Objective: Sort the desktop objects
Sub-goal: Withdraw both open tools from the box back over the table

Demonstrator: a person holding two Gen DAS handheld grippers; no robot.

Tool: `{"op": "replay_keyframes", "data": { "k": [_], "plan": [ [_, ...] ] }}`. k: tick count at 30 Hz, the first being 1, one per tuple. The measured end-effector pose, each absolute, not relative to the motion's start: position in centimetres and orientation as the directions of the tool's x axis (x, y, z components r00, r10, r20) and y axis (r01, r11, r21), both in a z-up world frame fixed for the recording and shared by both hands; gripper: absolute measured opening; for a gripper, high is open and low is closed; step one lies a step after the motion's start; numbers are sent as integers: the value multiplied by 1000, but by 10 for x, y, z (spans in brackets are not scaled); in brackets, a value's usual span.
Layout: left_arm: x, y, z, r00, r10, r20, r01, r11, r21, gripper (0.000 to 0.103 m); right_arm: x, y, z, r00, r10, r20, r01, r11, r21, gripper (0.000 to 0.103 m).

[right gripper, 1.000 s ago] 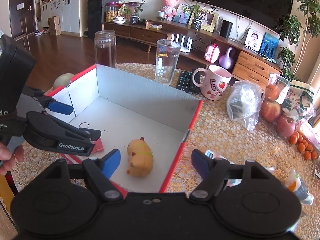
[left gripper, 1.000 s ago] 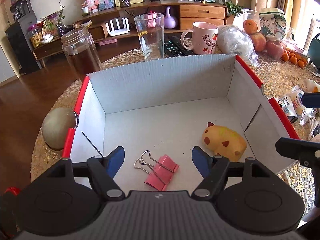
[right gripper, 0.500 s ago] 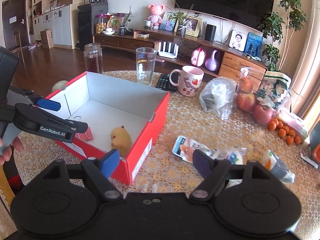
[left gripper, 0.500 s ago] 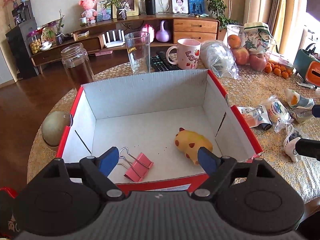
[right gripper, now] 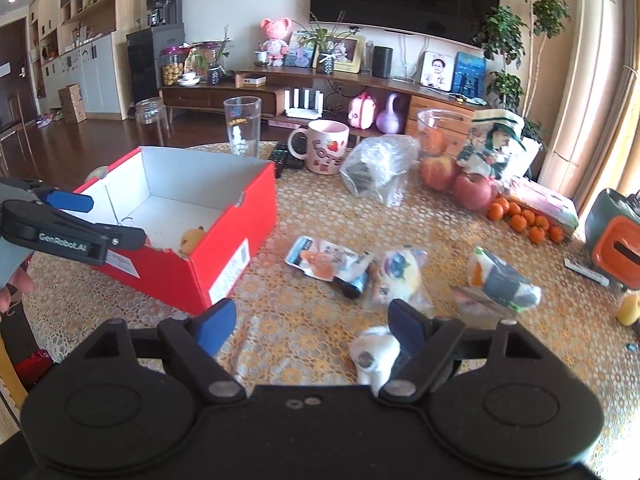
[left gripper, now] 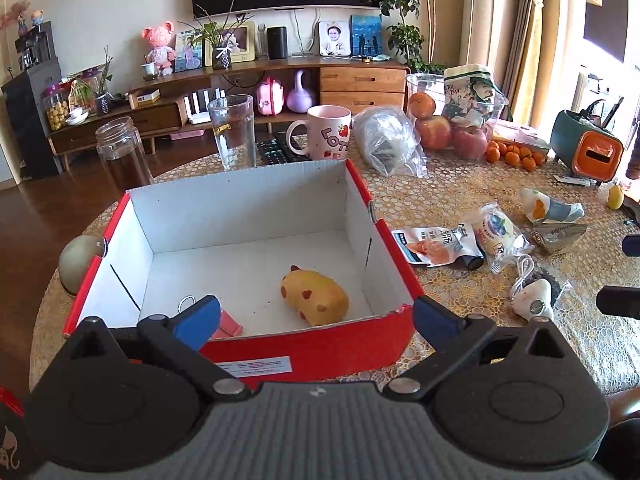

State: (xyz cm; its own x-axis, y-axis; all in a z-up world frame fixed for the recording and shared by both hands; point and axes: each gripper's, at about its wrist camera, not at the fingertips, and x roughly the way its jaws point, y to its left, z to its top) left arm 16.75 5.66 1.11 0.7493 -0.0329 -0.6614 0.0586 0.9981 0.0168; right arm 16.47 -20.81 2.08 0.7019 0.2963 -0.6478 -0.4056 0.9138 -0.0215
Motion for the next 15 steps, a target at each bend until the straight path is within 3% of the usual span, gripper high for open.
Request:
{"op": "replay_keyframes", "data": {
  "k": [15],
  "plan": [
    [147, -14, -7, 782, -133, -609, 105, 991, -82, 103, 151, -279, 3, 757, 225, -614, -308, 951, -31, 87]
  ]
}}
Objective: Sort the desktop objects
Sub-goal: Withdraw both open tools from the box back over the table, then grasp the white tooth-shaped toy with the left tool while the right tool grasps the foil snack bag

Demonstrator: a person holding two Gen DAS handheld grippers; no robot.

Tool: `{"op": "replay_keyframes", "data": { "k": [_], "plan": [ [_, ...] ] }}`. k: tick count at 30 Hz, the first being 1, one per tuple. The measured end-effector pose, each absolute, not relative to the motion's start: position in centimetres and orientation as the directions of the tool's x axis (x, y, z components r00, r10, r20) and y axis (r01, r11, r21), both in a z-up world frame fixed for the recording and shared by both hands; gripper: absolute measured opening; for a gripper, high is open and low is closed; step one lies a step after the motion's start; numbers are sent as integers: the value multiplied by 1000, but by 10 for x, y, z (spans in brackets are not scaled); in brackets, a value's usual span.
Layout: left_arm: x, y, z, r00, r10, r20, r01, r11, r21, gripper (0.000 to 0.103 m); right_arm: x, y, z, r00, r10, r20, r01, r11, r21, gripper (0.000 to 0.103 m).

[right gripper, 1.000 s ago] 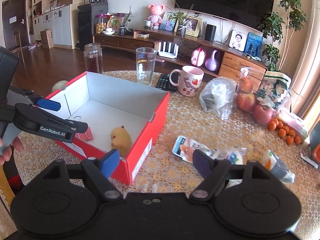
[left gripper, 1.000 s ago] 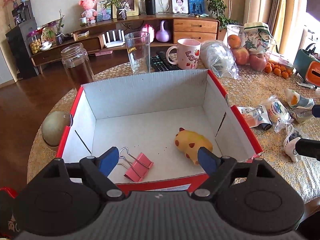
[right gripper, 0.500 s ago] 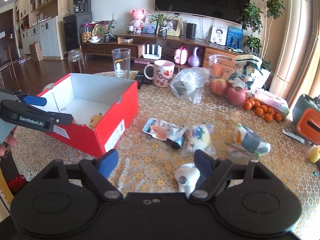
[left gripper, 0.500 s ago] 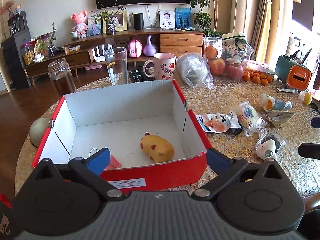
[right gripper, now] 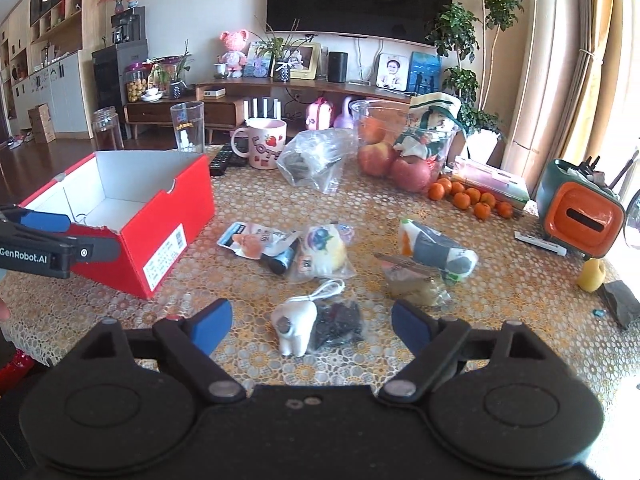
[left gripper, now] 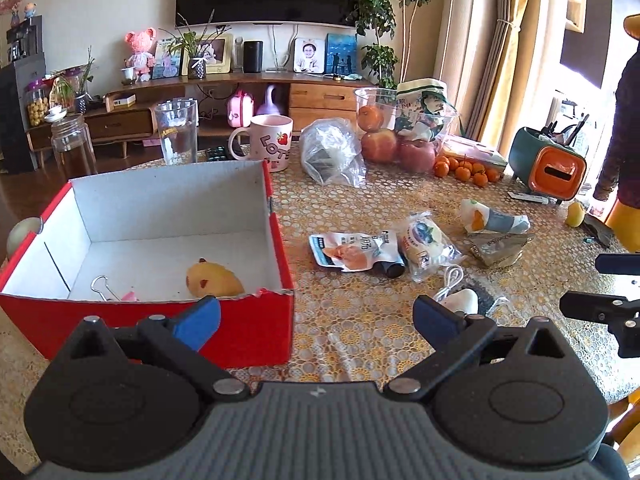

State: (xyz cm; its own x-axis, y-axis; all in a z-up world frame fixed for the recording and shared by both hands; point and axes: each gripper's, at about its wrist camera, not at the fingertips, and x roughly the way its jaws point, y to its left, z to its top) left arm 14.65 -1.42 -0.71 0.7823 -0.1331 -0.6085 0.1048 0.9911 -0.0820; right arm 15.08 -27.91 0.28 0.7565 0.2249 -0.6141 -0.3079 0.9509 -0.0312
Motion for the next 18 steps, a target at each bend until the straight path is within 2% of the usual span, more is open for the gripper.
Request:
{"op": "replay_keyframes", "data": {
  "k": [9, 13, 18],
  "plan": [
    [155, -52, -35, 740, -275, -614, 198, 961, -193, 103, 165, -314, -22, 751, 179, -635, -246, 969, -19, 87],
    [164, -72, -49, 713, -298, -635, 235, 954, -184, 103, 175, -323, -37, 742, 168, -649, -233, 972, -16, 87],
    [175, -101, -64, 694, -307, -651, 313, 943, -111, 103, 191, -328, -52, 729, 171, -662, -236, 972, -10, 87]
  ]
}}
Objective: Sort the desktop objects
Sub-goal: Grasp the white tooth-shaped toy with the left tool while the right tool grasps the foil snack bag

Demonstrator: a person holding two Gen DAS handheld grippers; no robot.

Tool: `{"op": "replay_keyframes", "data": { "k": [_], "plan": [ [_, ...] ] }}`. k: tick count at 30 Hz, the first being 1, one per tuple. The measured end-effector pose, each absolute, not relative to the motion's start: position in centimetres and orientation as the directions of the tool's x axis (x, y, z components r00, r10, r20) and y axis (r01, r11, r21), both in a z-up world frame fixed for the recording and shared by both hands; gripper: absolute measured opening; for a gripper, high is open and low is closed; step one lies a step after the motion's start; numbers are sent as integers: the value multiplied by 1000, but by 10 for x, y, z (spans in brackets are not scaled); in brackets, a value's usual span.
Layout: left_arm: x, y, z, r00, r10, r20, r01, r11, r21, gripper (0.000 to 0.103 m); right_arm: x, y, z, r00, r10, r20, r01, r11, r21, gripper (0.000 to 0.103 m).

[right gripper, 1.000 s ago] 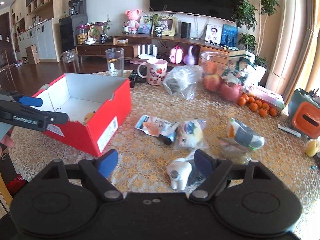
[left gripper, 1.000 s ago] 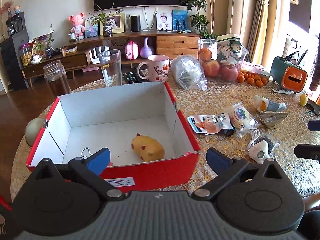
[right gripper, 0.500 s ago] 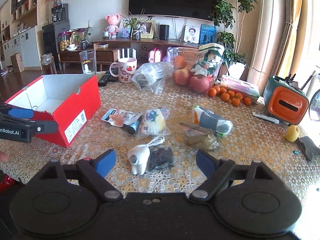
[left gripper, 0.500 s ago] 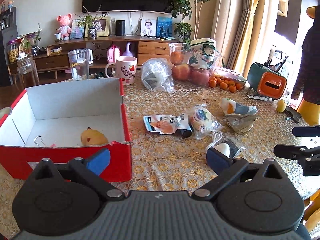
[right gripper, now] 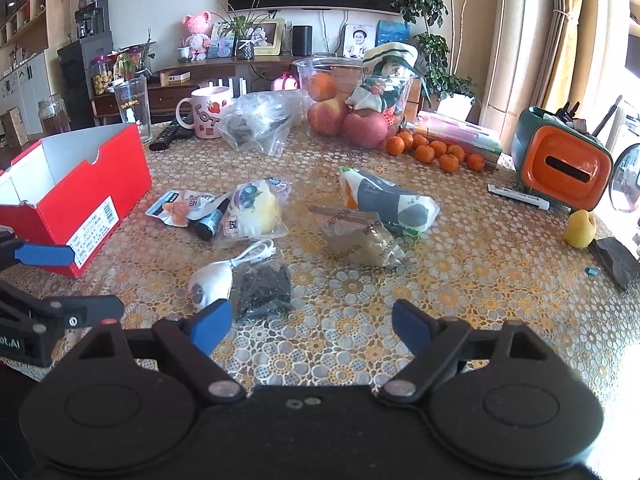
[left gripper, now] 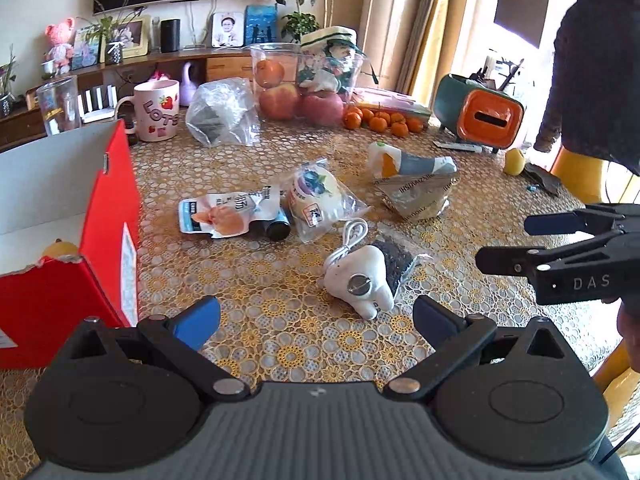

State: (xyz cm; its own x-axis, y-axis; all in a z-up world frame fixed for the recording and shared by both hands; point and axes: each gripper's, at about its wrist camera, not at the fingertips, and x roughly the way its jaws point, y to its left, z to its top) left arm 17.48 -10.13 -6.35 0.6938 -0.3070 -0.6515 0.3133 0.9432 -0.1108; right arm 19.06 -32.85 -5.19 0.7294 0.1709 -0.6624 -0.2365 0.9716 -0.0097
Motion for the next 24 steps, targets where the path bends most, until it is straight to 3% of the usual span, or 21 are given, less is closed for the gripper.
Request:
{"op": "replay_keyframes", "data": {
  "k": [13, 24],
  "plan": [
    [207, -152, -91, 671, -323, -667, 396, 917, -47, 103, 249, -347, -72, 732, 133, -668, -204, 979, -28, 86],
    [222, -159, -107, 675, -297, -676, 371, 928, -38, 102, 298, -342, -87, 731, 127, -670, -217, 975, -52, 84]
  ]
}}
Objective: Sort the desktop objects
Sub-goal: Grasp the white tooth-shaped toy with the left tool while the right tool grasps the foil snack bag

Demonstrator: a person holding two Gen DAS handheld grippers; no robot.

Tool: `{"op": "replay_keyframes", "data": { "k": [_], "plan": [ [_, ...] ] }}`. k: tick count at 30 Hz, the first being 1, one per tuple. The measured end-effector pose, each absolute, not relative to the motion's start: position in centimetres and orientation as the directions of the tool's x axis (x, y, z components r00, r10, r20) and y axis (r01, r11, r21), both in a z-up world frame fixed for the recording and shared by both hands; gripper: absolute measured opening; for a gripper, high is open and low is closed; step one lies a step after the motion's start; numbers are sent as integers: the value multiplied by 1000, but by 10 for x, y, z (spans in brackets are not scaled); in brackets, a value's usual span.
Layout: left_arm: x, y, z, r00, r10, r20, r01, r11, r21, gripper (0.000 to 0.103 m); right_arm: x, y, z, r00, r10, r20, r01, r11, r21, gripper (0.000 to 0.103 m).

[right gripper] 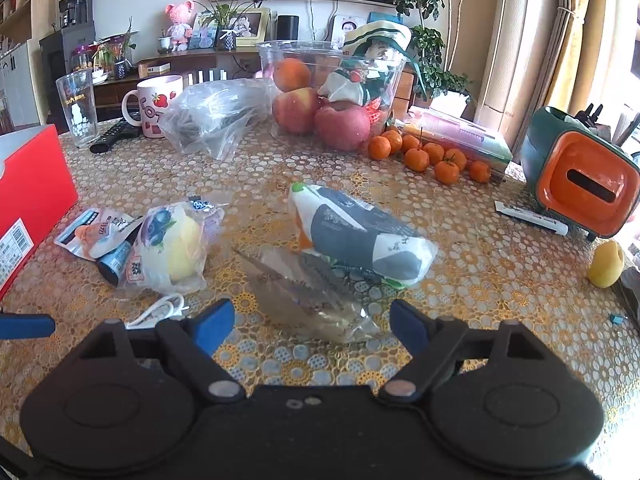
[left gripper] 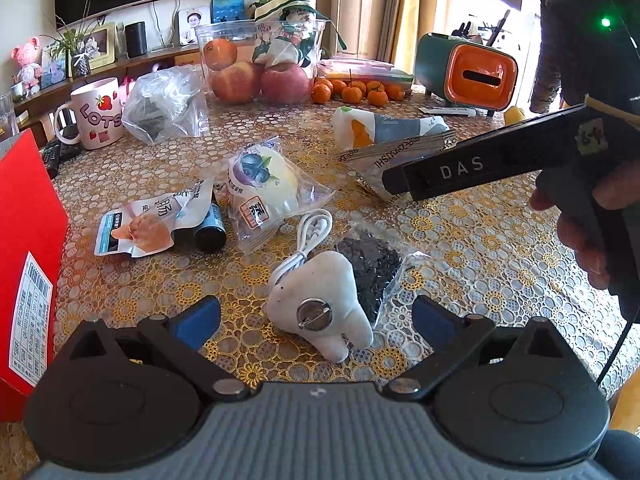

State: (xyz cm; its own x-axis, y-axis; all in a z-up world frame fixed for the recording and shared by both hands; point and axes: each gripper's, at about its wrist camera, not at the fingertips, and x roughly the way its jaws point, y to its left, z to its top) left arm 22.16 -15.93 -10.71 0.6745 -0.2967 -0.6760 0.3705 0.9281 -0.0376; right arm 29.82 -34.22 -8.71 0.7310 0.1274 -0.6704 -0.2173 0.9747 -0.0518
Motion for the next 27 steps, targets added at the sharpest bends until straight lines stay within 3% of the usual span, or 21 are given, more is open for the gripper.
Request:
{"op": "replay_keyframes", "data": {
  "k": [4, 9, 12, 14, 18, 27],
  "plan": [
    [224, -158, -111, 671, -289, -683, 364, 931, -36, 102, 310, -339, -95, 716, 136, -685, -228, 973, -45, 79],
    [224, -160, -114, 664, -296, -686, 374, 927, -38, 92, 312, -338, -101, 716, 132, -686, -229, 972, -53, 75],
    [225, -160, -115, 660, -311, -684, 377, 925, -56, 81, 312, -338, -101, 714, 130, -688, -228, 972, -52, 72],
    [225, -160, -115, 656, -314, -686, 376, 925, -63, 67, 312, -339, -101, 718, 121, -685, -221, 974, -58, 67],
    [225, -160, -115, 660, -307, -686, 367, 928, -62, 59, 311, -341, -101, 718, 119, -686, -215, 975, -56, 61],
    [223, -154, -108, 662, -306, -684, 358, 931, -69, 54, 306, -342, -94, 715, 121, -688, -203, 978, -40, 45]
  ]
}}
